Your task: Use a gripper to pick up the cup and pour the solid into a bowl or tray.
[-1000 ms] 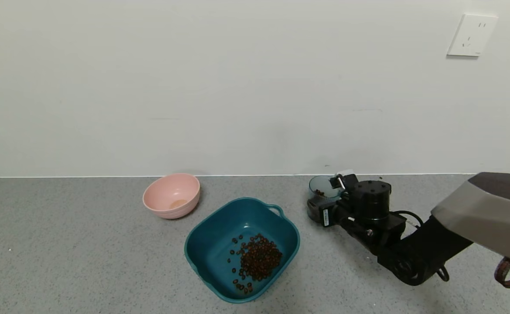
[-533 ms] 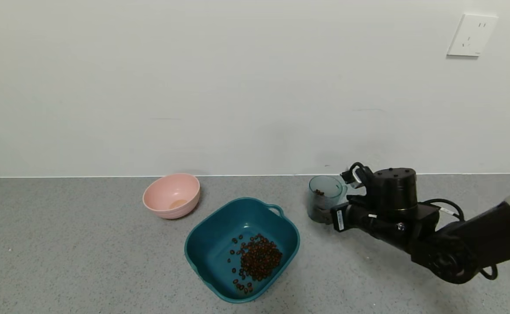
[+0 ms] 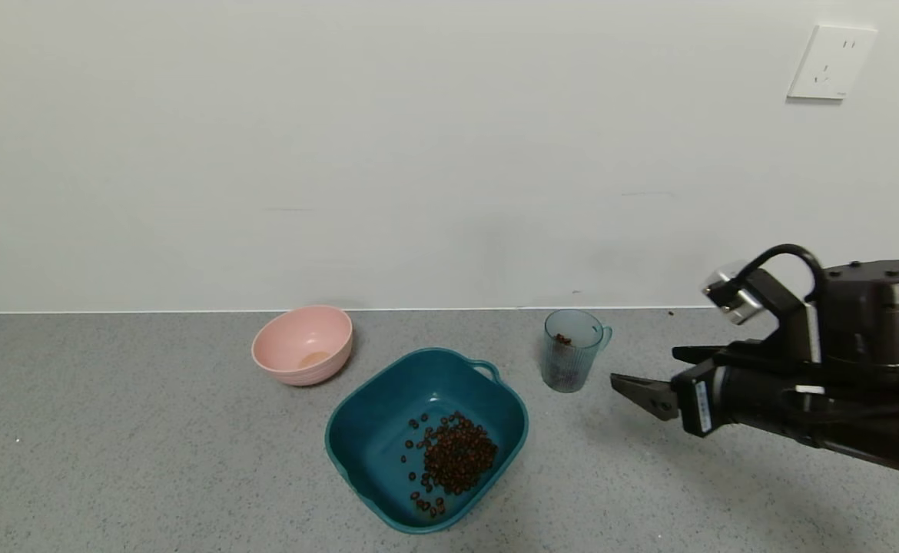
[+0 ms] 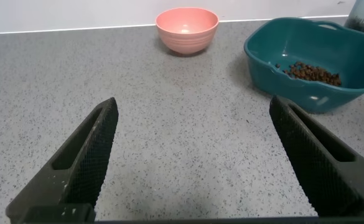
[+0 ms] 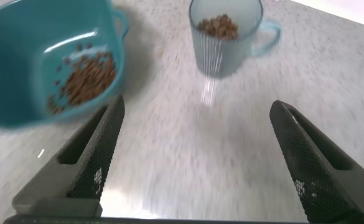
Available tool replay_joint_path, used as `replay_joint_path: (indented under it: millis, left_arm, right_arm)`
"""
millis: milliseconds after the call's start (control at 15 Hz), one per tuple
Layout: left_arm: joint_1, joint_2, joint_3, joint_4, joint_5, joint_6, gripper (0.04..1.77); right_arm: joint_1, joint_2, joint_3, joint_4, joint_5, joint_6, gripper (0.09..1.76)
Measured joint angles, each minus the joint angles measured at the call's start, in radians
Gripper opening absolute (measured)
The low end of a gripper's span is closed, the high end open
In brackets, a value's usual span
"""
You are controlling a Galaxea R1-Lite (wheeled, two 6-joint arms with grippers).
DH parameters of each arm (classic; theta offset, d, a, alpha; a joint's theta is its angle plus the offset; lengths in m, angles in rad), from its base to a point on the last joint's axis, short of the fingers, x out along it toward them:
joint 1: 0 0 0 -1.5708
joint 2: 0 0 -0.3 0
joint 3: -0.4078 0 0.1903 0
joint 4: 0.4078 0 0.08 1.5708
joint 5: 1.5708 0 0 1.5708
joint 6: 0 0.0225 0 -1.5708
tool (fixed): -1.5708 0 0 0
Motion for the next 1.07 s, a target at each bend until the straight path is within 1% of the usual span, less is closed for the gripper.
replay_joint_path:
  millis: [333,467,600,667,800,1067]
  left_arm:
    - [0.000,0.000,0.000,0.000,0.000,0.000,1.75]
    - [0.000,0.000,0.000,0.000,0.000,0.000,1.75]
    - [0.000,0.000,0.000,0.000,0.000,0.000,1.75]
    - [0.000,0.000,0.000,0.000,0.000,0.000,1.75]
    - [0.000,0.000,0.000,0.000,0.000,0.000,1.75]
    - [0.000,0.000,0.000,0.000,0.000,0.000,1.75]
  right_arm:
    - [-0.008,-0.377,0.040,0.376,0.000,0.000,1.70]
    - [-0.014,-0.516,0.042,0.488,-0.022,0.000,1.70]
    - [-0.036,-0.646,0.047,0.565,-0.061,0.001,1.70]
    - [-0.069,-0.700,0.054,0.587,-0.069,0.001,1.70]
    - [-0.164,-0.794,0.079,0.605,-0.065,0.001,1.70]
    - [-0.372,-0.957,0.119,0.609,0.022,0.001,1.70]
